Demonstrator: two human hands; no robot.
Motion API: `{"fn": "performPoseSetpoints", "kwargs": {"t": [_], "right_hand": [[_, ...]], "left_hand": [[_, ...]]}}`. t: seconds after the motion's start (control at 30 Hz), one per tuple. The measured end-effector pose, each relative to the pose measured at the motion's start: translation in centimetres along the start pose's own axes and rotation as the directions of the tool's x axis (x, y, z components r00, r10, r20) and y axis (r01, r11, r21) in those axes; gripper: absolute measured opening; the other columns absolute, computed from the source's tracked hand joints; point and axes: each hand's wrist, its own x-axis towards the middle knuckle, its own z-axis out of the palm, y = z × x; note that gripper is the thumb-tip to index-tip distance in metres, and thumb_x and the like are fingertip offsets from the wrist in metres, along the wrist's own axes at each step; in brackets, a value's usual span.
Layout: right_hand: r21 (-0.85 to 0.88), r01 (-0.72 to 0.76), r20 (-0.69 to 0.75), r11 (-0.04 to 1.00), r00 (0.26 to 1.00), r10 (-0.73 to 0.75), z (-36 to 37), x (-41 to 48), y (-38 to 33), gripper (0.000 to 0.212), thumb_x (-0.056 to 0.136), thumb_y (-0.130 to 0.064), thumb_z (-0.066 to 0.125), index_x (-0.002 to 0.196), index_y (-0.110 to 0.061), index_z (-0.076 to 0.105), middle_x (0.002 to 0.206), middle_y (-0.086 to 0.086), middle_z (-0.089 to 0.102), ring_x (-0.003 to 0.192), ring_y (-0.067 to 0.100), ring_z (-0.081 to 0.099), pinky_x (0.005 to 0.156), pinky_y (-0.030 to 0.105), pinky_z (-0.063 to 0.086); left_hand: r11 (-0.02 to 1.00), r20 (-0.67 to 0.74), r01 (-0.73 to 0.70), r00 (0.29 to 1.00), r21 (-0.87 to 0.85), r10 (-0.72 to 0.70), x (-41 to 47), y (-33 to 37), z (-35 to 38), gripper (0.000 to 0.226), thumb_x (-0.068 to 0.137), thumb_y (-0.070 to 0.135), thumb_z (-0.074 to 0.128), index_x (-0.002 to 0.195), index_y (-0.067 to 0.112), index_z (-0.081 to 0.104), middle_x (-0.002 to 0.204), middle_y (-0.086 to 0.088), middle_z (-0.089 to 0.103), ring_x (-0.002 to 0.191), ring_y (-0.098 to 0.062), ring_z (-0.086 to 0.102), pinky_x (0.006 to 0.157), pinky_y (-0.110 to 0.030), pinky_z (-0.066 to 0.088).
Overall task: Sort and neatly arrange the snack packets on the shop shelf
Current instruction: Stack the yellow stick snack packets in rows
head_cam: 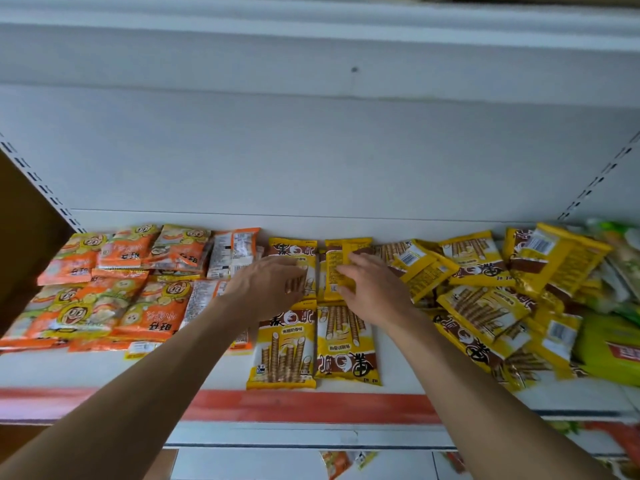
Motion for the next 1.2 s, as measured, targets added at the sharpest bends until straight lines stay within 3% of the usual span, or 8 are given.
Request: {"fn": "performPoseSetpoints", "kwargs": {"t": [0.2, 0.4, 0.53, 0.67, 0.83, 0.97, 1.07, 1.2], "right_hand": [[0.001, -0.006, -0.002, 1.000, 1.000, 0.006, 0.2, 0.9, -0.9, 0.045, 0.094, -0.039, 0.058, 0.137, -0.026, 0.052, 0.147, -0.004, 0.042, 0.138, 0.022, 0.033, 0.099, 0.042, 0.045], [0.008, -0.016, 0.055, 1.000, 0.998, 0.015, -0.4, 1.4, -1.7, 0.046, 0.091, -0.036, 0.064, 0.134, -0.025, 0.053, 0.142, -0.002, 0.045, 0.133, 0.023, 0.037, 0.103, 0.042, 0.044], [0.040, -0.033, -0.027, 0.999, 0.999, 0.035, -2.0, 0.6, -0.9, 0.042, 0.090, -0.027, 0.063, 0.131, -0.022, 0.056, 0.136, -0.001, 0.051, 0.128, 0.022, 0.043, 0.099, 0.039, 0.045], [0.014, -0.121, -0.105, 0.993, 0.987, 0.122, -4.0, -1.4, 1.7, 0.028, 0.087, -0.021, 0.062, 0.115, -0.022, 0.063, 0.121, 0.000, 0.057, 0.120, 0.023, 0.047, 0.087, 0.034, 0.044], [-0.035, -0.260, -0.150, 0.965, 0.956, 0.252, -6.3, -5.3, 5.9, 0.036, 0.088, -0.026, 0.060, 0.123, -0.024, 0.060, 0.123, 0.002, 0.057, 0.118, 0.027, 0.048, 0.085, 0.036, 0.045], [-0.056, -0.348, -0.175, 0.936, 0.926, 0.334, -7.4, -9.0, 8.8, 0.035, 0.087, -0.035, 0.062, 0.120, -0.023, 0.061, 0.121, 0.002, 0.057, 0.116, 0.025, 0.050, 0.087, 0.037, 0.047], [-0.096, -0.376, -0.149, 0.922, 0.921, 0.360, -7.1, -11.3, 10.1, 0.044, 0.085, -0.046, 0.065, 0.123, -0.027, 0.056, 0.124, -0.001, 0.055, 0.120, 0.024, 0.048, 0.093, 0.039, 0.045], [-0.100, -0.365, -0.147, 0.926, 0.926, 0.349, -6.2, -12.4, 11.0, 0.048, 0.088, -0.042, 0.062, 0.130, -0.023, 0.049, 0.130, -0.001, 0.050, 0.124, 0.024, 0.043, 0.098, 0.038, 0.044]], "left_hand": [[1.000, 0.050, 0.014, 0.999, -0.002, -0.014, 0.8, 0.3, -0.2, 0.038, 0.087, 0.035, 0.066, 0.124, 0.028, 0.059, 0.127, 0.006, 0.057, 0.120, -0.019, 0.052, 0.092, -0.039, 0.049], [0.998, 0.132, 0.041, 0.990, 0.054, -0.048, 1.3, 1.0, -0.6, 0.048, 0.082, 0.042, 0.070, 0.125, 0.028, 0.054, 0.126, 0.003, 0.053, 0.121, -0.020, 0.049, 0.097, -0.039, 0.046], [0.995, 0.101, 0.056, 0.993, 0.086, -0.065, 2.1, 1.9, -1.8, 0.044, 0.084, 0.049, 0.064, 0.124, 0.033, 0.057, 0.130, 0.008, 0.055, 0.122, -0.018, 0.051, 0.096, -0.036, 0.044], [1.000, 0.061, 0.004, 0.998, 0.021, -0.006, 3.6, 5.7, -1.7, 0.037, 0.086, 0.048, 0.061, 0.121, 0.037, 0.058, 0.132, 0.010, 0.056, 0.123, -0.016, 0.052, 0.094, -0.034, 0.044], [0.992, 0.082, -0.085, 0.992, -0.095, 0.093, 5.6, 11.9, 0.7, 0.042, 0.085, 0.045, 0.063, 0.126, 0.038, 0.058, 0.133, 0.009, 0.055, 0.128, -0.015, 0.048, 0.104, -0.035, 0.041], [0.984, 0.073, -0.160, 0.984, -0.076, 0.165, 6.2, 14.7, 2.7, 0.071, 0.087, 0.048, 0.062, 0.149, 0.027, 0.035, 0.157, -0.001, 0.031, 0.144, -0.023, 0.029, 0.115, -0.039, 0.029], [0.991, 0.144, -0.105, 0.983, -0.086, 0.117, 6.2, 15.9, 4.3, 0.081, 0.089, 0.045, 0.061, 0.154, 0.027, 0.017, 0.162, -0.001, 0.014, 0.147, -0.025, 0.017, 0.116, -0.043, 0.026], [0.997, 0.065, -0.031, 0.997, -0.066, 0.035, 6.2, 16.8, 5.7, 0.076, 0.088, 0.024, 0.056, 0.154, 0.030, 0.018, 0.162, 0.003, 0.017, 0.147, -0.023, 0.018, 0.116, -0.042, 0.029]]}}
